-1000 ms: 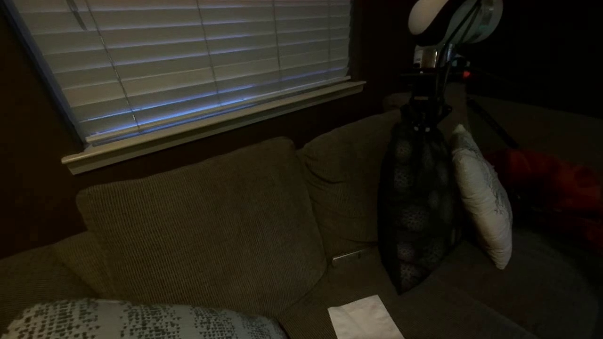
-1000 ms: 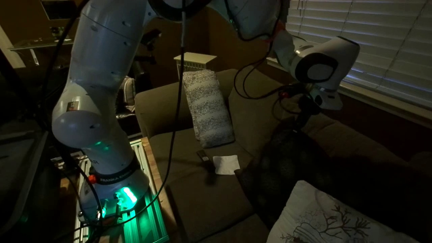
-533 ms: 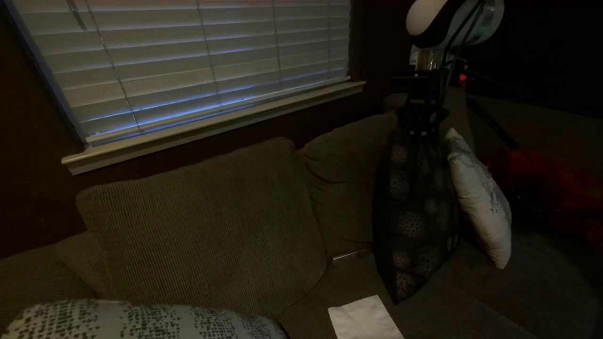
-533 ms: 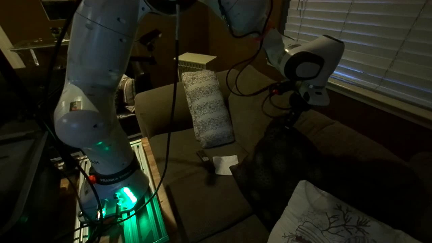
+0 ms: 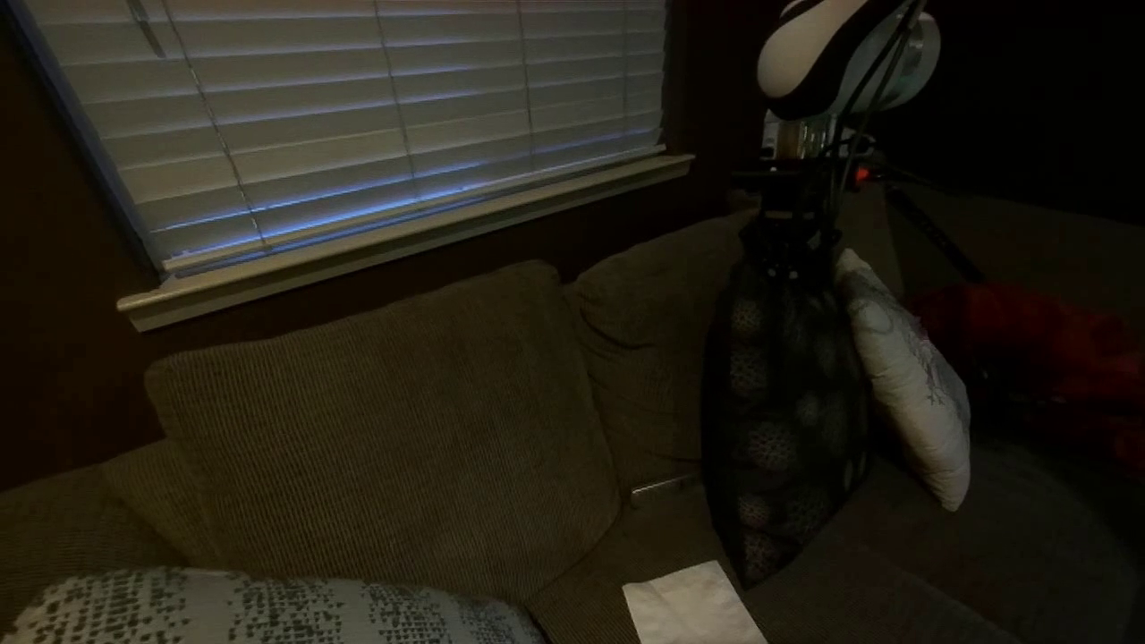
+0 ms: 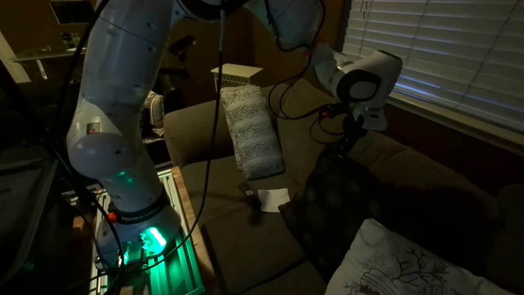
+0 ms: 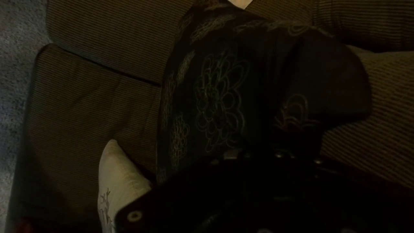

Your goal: Move the pillow from the left to the right and the one on the right to the left

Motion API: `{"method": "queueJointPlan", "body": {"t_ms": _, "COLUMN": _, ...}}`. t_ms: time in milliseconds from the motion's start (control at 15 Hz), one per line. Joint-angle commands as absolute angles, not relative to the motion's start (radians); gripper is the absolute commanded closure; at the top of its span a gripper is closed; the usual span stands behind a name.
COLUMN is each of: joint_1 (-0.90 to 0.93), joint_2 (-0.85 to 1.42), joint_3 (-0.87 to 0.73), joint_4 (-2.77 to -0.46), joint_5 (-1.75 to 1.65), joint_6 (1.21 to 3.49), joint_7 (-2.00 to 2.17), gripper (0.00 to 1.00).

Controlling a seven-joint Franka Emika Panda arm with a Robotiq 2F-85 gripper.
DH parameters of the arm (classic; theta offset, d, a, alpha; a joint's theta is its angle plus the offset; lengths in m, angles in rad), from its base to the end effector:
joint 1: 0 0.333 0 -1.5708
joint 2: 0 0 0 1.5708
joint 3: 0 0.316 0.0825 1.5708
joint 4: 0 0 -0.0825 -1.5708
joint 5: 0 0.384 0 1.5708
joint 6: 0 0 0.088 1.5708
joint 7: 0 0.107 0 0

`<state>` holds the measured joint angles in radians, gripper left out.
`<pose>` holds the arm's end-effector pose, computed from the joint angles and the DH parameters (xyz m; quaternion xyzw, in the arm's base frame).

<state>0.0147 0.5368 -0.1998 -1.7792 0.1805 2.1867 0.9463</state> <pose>0.6370 -0.1030 0.2510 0.8173 -0.5730 -0.0602 0.0037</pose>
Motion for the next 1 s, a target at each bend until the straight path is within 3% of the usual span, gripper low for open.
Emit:
{"method": "queueJointPlan", "body": {"t_ms": 0, "joint_1": 0.065, "joint_2": 0.493, "joint_3": -0.181, "joint_4": -1.819, "joint_5": 0.144, "joint_6": 2.241, "joint_7": 1.066, "gripper": 0.99}}
{"method": "queueJointPlan", "body": {"t_ms": 933, "joint_1": 0.218, "joint_2": 0.563, "joint_3": -0.135, "joint_4": -1.737, "joint_5": -0.041, "joint_6": 2.225, "joint_7": 1.3, "gripper": 0.99}}
